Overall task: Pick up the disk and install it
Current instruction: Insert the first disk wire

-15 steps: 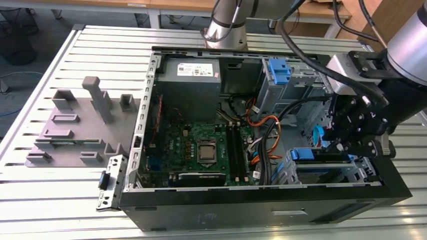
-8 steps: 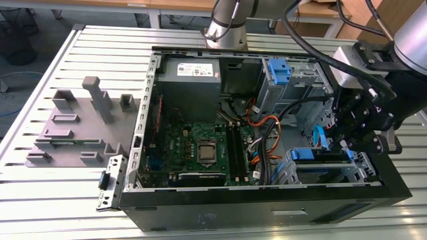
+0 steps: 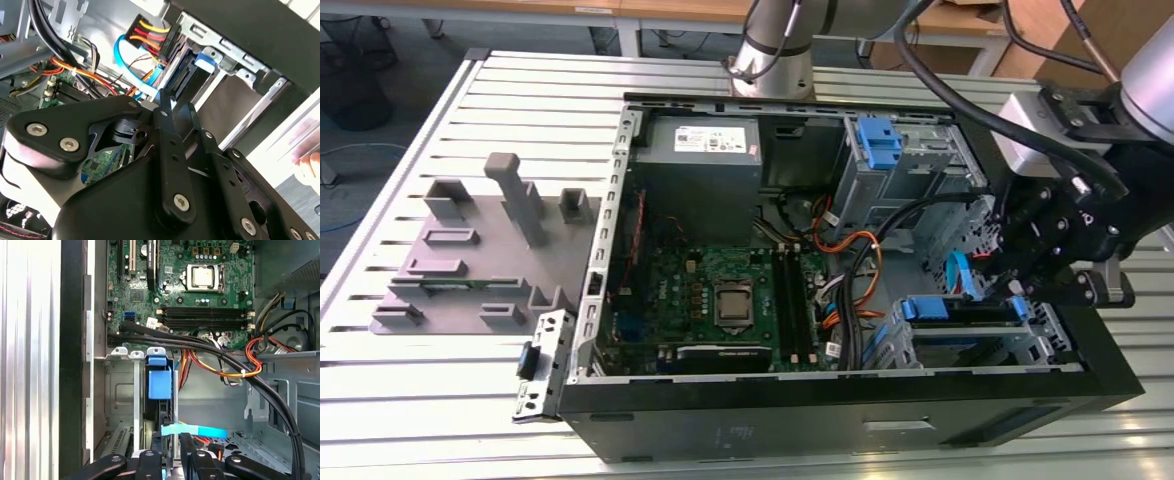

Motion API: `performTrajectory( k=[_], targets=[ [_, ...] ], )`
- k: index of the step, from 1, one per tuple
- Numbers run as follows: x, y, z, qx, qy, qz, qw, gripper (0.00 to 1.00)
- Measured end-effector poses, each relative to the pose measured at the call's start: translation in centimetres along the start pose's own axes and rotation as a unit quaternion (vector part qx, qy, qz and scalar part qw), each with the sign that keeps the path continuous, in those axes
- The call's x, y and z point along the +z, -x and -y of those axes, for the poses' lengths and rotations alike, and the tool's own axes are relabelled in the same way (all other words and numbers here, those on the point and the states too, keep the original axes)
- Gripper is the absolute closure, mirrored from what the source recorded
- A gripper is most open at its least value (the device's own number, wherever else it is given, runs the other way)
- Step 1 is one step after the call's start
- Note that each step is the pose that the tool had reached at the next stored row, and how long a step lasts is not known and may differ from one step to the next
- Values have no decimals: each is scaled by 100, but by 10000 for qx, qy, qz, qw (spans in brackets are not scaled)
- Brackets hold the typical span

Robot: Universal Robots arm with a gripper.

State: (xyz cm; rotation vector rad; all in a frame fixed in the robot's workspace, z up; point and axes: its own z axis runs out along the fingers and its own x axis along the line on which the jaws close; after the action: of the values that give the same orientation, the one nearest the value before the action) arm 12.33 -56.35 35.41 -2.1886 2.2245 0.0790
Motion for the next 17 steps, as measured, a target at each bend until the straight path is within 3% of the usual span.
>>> performTrajectory(
  k=[6,17],
  targets=[
    [-1,2,109,0,0,1,10000,71],
    [-55,5,109,0,0,5,10000,71]
  ],
)
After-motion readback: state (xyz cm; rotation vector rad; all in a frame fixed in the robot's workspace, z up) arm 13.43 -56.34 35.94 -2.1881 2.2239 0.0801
